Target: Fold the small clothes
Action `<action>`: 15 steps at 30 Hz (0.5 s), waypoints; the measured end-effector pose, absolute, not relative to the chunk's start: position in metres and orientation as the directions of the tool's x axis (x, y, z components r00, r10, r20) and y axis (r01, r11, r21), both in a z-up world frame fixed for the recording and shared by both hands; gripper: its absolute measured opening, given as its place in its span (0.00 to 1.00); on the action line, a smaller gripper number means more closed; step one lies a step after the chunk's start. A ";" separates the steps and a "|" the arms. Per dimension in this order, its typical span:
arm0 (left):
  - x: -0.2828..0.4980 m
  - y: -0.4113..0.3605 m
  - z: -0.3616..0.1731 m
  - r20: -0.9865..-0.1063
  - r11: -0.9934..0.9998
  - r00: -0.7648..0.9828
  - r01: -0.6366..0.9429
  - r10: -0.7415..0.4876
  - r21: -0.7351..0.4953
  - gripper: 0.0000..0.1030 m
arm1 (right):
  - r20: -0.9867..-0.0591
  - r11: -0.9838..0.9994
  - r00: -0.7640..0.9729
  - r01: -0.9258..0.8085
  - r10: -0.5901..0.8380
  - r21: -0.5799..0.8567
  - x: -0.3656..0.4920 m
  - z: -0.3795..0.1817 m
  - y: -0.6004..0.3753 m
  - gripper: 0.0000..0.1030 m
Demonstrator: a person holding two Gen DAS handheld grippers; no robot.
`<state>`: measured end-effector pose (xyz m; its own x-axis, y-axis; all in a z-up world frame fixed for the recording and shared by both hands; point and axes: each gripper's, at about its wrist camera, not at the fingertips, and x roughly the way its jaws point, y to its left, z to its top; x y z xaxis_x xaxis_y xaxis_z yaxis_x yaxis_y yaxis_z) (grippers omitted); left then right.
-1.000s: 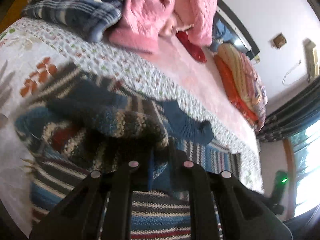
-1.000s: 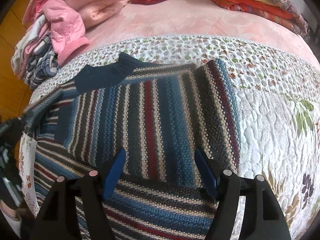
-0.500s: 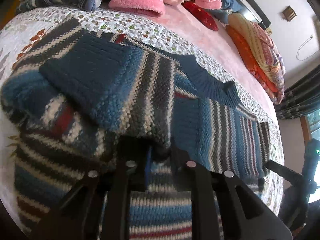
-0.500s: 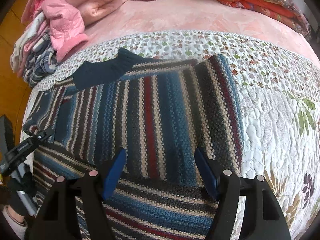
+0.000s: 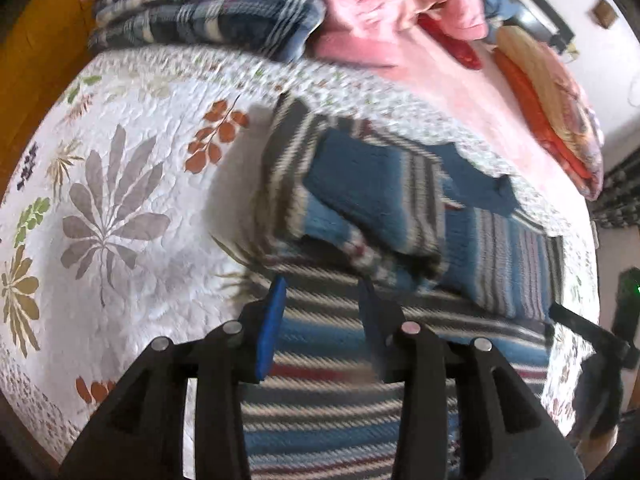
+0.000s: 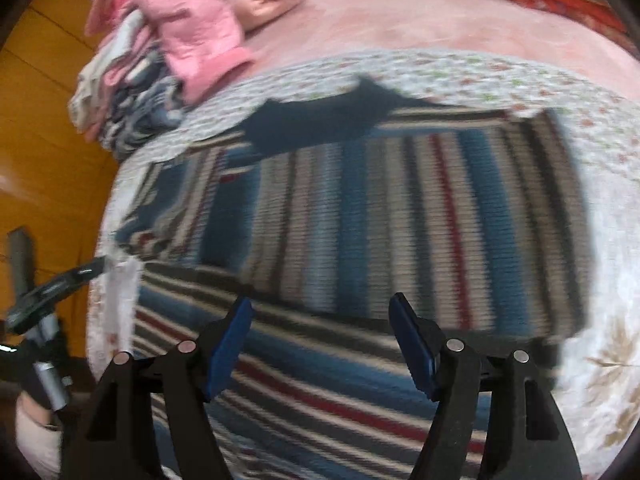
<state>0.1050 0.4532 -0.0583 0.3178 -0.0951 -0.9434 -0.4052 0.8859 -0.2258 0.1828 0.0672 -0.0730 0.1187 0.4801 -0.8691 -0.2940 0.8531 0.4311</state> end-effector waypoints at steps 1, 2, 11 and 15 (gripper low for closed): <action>0.107 0.457 -0.068 -0.951 0.886 0.294 -0.412 -0.090 -0.211 0.36 | -0.860 0.841 0.098 -0.290 0.501 0.457 0.183 -0.075 0.084 0.69; 0.111 0.461 -0.081 -0.963 0.888 0.256 -0.420 -0.084 -0.189 0.36 | -0.856 0.835 0.084 -0.288 0.510 0.469 0.184 -0.077 0.096 0.69; 0.107 0.496 -0.099 -0.966 0.815 0.223 -0.531 -0.132 -0.234 0.34 | -0.818 0.792 -0.036 -0.231 0.574 0.565 0.208 -0.105 0.209 0.69; 0.111 0.493 -0.077 -0.958 0.835 0.273 -0.503 -0.090 -0.222 0.39 | -0.833 0.812 -0.062 -0.197 0.549 0.550 0.214 -0.123 0.234 0.69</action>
<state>0.1114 0.4933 -0.0770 0.2731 -0.0901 -0.9577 -0.5027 0.8355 -0.2220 0.2138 0.2336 -0.1228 -0.0620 0.5491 -0.8335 -0.1966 0.8120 0.5495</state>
